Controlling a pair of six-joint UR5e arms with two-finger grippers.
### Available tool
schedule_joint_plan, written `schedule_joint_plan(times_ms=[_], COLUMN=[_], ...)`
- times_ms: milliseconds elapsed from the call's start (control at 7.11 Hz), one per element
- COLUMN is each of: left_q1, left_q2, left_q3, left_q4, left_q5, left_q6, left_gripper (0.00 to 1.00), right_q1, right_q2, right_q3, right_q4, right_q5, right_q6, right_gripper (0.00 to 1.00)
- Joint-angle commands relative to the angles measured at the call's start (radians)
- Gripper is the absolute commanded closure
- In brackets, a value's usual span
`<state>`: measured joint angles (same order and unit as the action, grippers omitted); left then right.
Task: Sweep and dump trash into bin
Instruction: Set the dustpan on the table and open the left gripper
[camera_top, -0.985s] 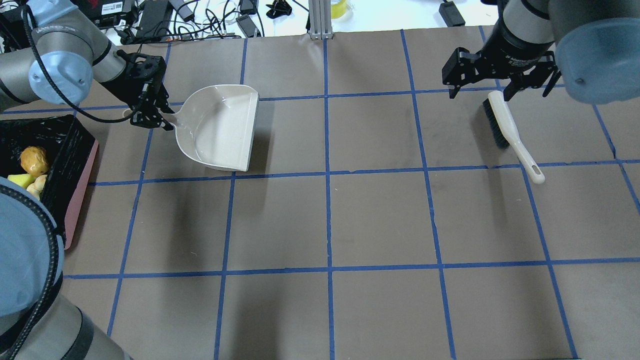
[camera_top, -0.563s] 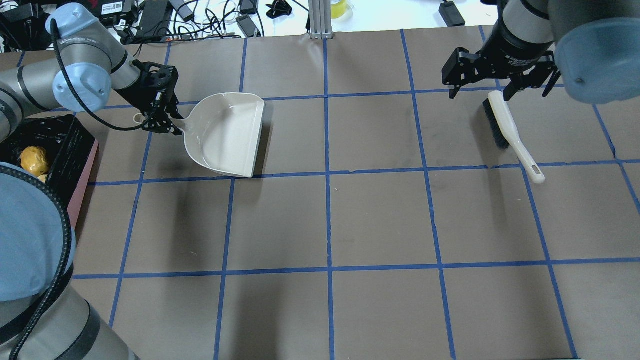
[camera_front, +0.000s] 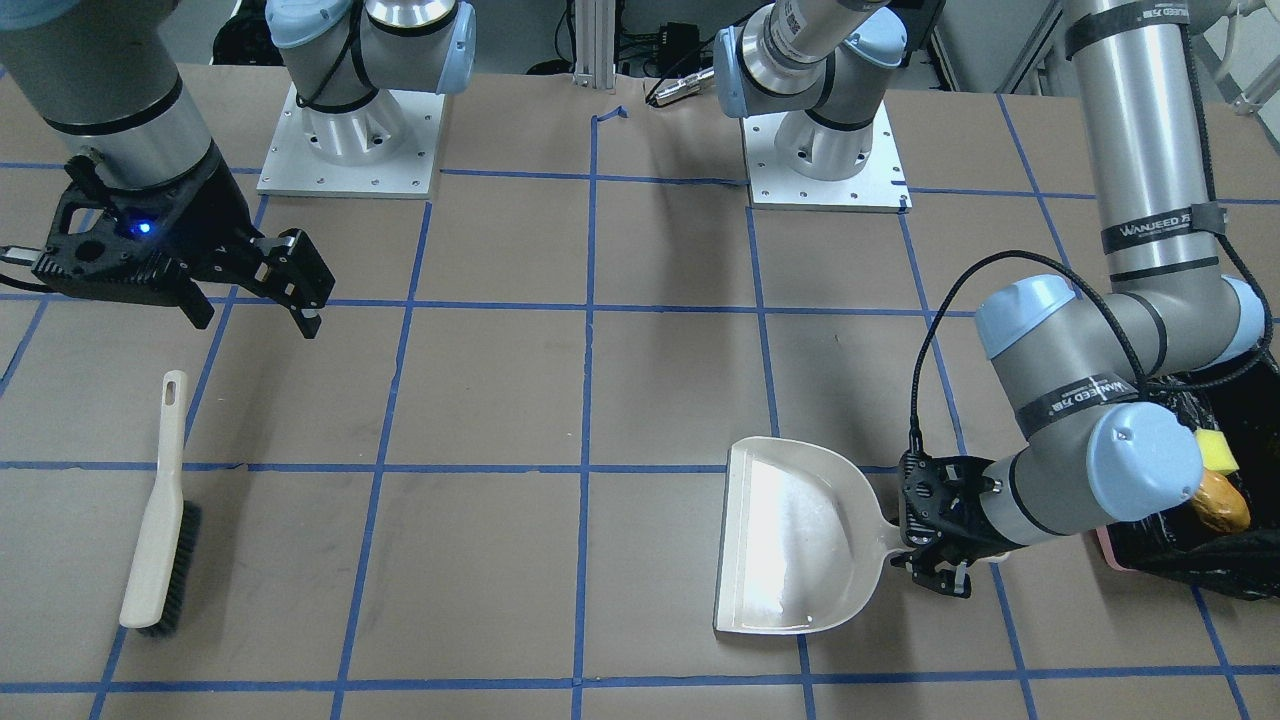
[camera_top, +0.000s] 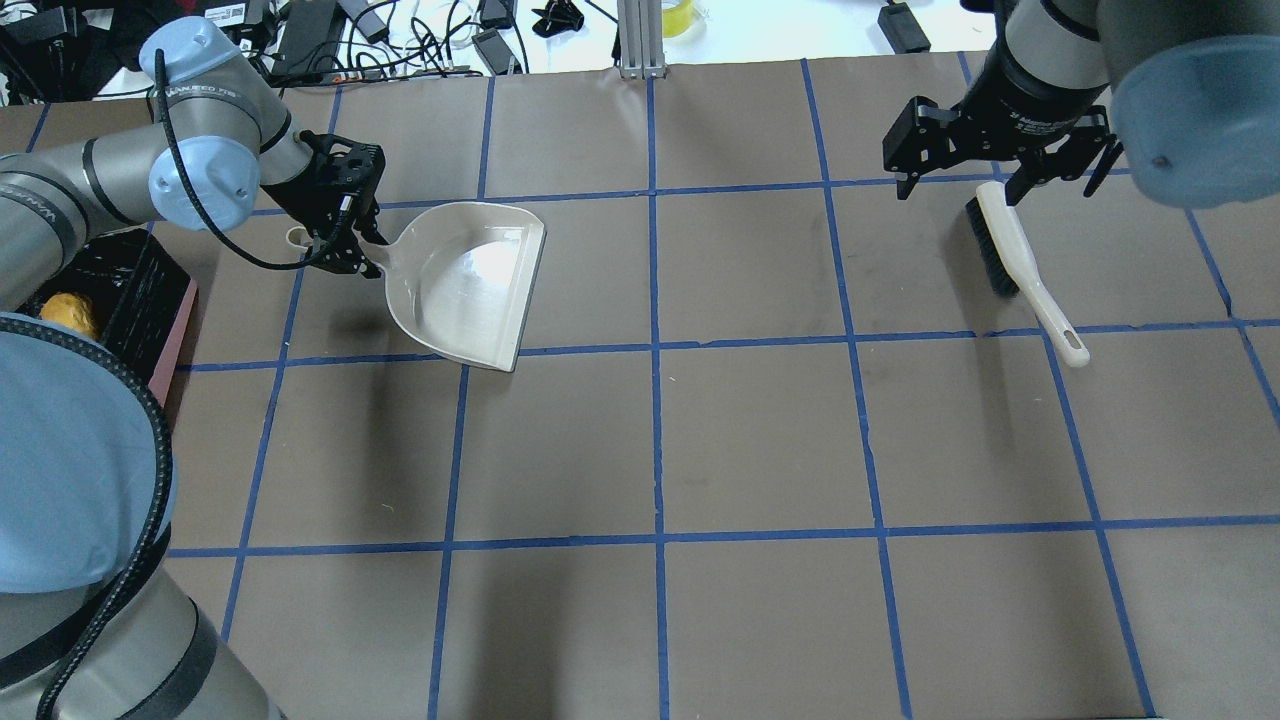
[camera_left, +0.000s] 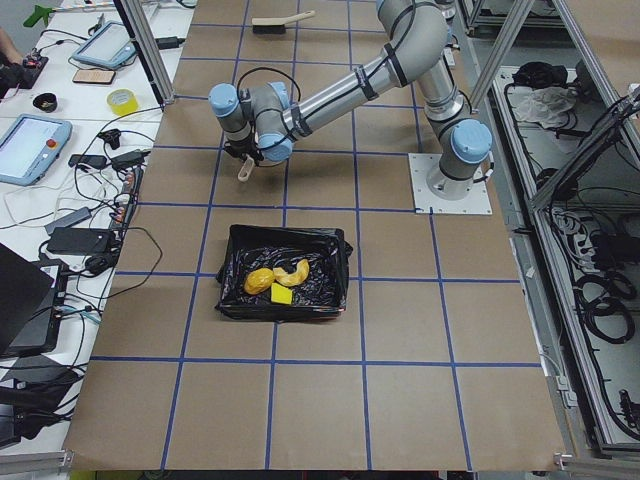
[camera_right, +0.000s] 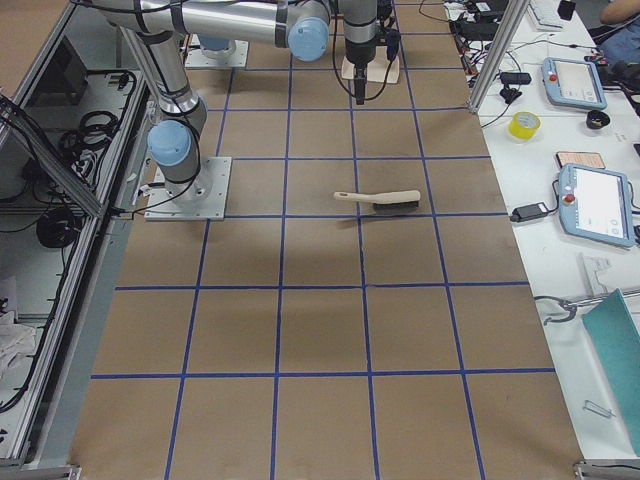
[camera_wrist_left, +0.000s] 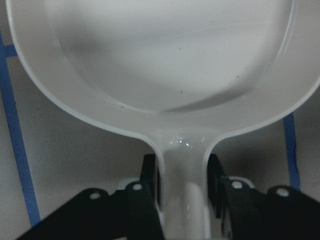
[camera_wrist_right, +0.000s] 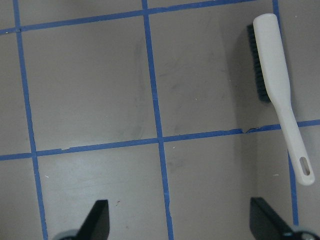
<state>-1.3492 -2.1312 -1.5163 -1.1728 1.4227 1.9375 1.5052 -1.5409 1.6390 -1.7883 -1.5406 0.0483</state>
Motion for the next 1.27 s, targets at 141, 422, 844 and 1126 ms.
schedule_joint_plan(times_ms=[141,422,844,1126], left_q1=[-0.004,-0.01,-0.063,-0.088], left_q2=[0.046,0.146,0.31,0.382], left_q3=[0.008,0.024,0.01,0.005], left_q4=[-0.016,-0.15,-0.287,-0.332], left_q5=[0.004,0.002,0.002,0.01], left_q6=[-0.009,-0.108,-0.479,-0.694], left_gripper=[0.0,0.0,0.0,0.0], right_q1=[0.045,0.061,0.058,0.059], right_q2=[-0.036,-0.048,-0.048,-0.074], right_q3=[0.024,0.024,0.016,0.019], right_q4=[0.012,0.012,0.007,0.019], right_q5=[-0.006,0.0,0.01,0.008], right_q6=[0.01,0.007,0.005,0.001], right_gripper=[0.0,0.0,0.0,0.0])
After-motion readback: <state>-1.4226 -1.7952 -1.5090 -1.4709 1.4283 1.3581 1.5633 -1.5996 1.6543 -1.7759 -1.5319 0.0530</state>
